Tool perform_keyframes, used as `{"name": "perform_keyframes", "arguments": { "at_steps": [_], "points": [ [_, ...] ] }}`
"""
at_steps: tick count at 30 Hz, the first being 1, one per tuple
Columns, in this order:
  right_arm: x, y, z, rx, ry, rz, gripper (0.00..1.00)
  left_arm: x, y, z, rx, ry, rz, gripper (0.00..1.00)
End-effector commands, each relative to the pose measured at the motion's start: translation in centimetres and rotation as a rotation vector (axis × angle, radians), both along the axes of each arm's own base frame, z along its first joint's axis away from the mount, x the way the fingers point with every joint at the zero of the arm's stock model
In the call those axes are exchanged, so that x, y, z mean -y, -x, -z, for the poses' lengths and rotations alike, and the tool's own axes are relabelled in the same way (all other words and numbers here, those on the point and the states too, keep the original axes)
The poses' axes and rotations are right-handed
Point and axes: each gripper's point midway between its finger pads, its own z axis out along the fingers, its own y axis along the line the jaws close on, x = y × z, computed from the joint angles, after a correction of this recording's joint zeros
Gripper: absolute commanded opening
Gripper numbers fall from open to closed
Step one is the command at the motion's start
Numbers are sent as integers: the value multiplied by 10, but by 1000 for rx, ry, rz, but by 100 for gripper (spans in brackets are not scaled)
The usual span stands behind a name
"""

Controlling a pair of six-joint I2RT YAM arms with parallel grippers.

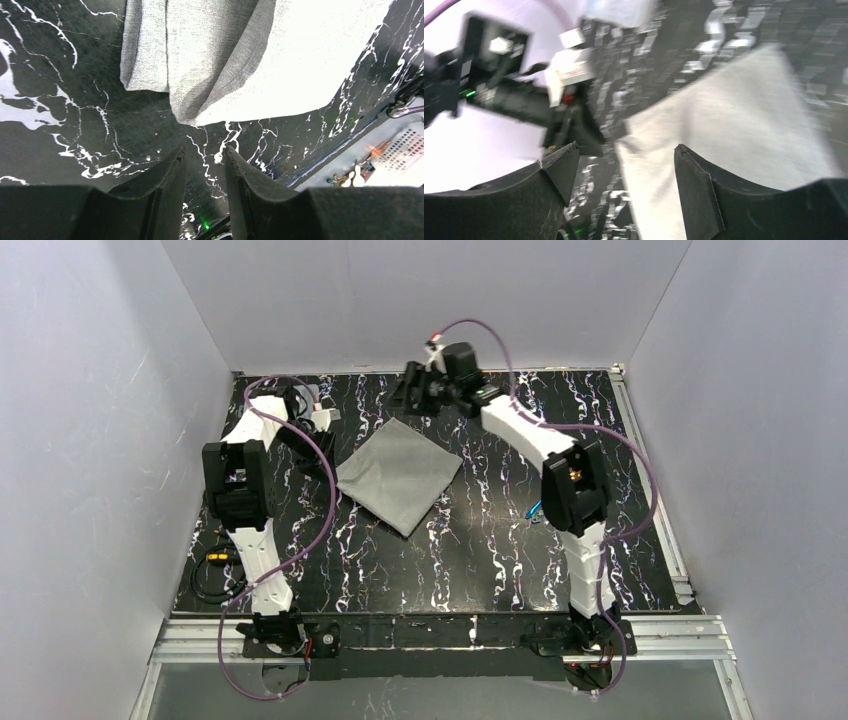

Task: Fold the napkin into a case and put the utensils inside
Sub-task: Smooth out the square-folded napkin at the center of the board.

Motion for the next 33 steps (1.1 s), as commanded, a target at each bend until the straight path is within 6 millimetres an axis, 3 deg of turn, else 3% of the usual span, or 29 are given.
{"name": "perform_keyframes", "arguments": {
  "at_steps": [1, 4, 7, 13, 17, 21, 29, 33],
  "points": [
    [84, -16, 76, -68, 290, 108, 74, 10, 5, -7, -18, 57, -44, 32],
    [107, -9, 114, -106, 385, 128, 68, 11, 0, -3, -12, 46, -54, 31],
    [125, -3, 139, -133, 439, 159, 59, 15, -4, 0, -13, 44, -54, 30],
    [151, -3, 156, -168, 428, 221, 44, 14, -3, 7, -14, 16, -46, 26],
    [164, -5, 162, -190, 431, 249, 38, 20, 0, 14, -4, -20, -7, 15],
    [175, -4, 169, -213, 428, 273, 31, 13, -8, 16, 37, -68, 0, 6],
    [173, 6, 165, -238, 342, 274, 29, 17, -18, 1, 107, -84, 17, 1],
    [160, -2, 135, -190, 253, 263, 38, 25, -13, -10, 110, -58, 36, 7]
  ]
}}
